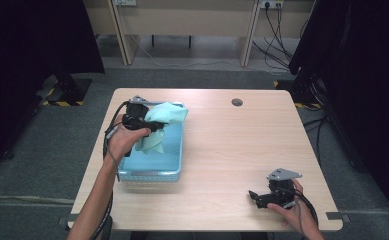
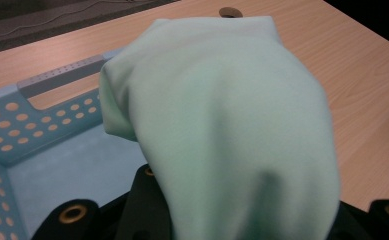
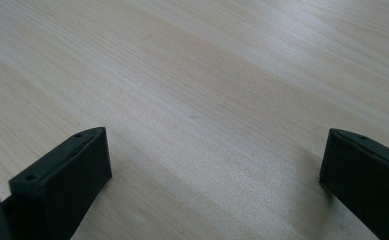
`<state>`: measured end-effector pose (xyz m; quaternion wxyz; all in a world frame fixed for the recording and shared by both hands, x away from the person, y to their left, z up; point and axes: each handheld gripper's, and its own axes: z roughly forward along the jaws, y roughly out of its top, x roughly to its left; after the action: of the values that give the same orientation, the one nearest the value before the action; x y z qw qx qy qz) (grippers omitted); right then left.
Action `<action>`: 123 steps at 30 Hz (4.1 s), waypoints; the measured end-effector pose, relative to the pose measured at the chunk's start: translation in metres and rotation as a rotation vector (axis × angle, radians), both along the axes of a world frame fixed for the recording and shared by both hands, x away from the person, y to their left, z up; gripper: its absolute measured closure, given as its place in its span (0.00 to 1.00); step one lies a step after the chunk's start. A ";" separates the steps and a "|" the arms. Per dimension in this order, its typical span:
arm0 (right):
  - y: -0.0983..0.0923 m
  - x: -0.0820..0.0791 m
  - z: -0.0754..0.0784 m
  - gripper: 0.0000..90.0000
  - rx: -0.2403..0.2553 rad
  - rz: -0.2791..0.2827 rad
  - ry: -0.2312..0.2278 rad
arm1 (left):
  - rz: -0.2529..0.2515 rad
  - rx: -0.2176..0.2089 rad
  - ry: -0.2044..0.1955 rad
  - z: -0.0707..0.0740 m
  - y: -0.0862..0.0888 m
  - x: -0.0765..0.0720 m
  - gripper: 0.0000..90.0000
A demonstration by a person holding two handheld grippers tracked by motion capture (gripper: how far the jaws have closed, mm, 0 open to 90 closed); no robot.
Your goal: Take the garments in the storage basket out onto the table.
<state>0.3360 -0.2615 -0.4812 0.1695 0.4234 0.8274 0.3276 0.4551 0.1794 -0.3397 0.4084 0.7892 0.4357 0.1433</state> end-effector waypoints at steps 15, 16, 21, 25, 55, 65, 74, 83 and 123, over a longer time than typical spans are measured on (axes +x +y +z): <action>0.000 0.000 0.000 0.00 0.000 0.000 0.000 | -0.064 -0.022 -0.033 0.015 -0.018 -0.010 0.78; 0.000 0.000 0.000 0.00 0.000 0.000 0.000 | -0.068 -0.020 -0.036 0.016 -0.019 -0.011 0.78; 0.000 0.000 0.000 0.00 0.000 0.000 0.000 | -0.091 -0.028 -0.038 0.019 -0.027 -0.013 0.78; 0.000 0.000 0.000 0.00 0.001 0.000 0.000 | -0.109 -0.020 -0.046 0.023 -0.033 -0.015 0.77; 0.000 0.000 0.000 0.00 -0.001 0.001 -0.002 | -0.290 -0.006 -0.016 0.016 -0.105 -0.024 0.77; 0.000 0.000 0.000 0.00 0.000 0.001 -0.001 | -0.316 -0.010 -0.003 0.009 -0.120 -0.023 0.77; 0.000 0.000 0.000 0.00 -0.001 0.001 -0.002 | -0.341 -0.004 0.012 0.000 -0.137 -0.022 0.77; 0.000 0.000 0.000 0.00 -0.001 0.001 -0.001 | -0.359 0.012 0.035 -0.011 -0.152 -0.021 0.76; 0.000 0.000 0.000 0.00 -0.001 0.002 -0.002 | -0.321 0.093 0.133 -0.065 -0.200 0.008 0.75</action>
<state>0.3361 -0.2616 -0.4812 0.1701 0.4223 0.8279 0.3276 0.4629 -0.0203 -0.4048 0.3596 0.8743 0.3230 0.0436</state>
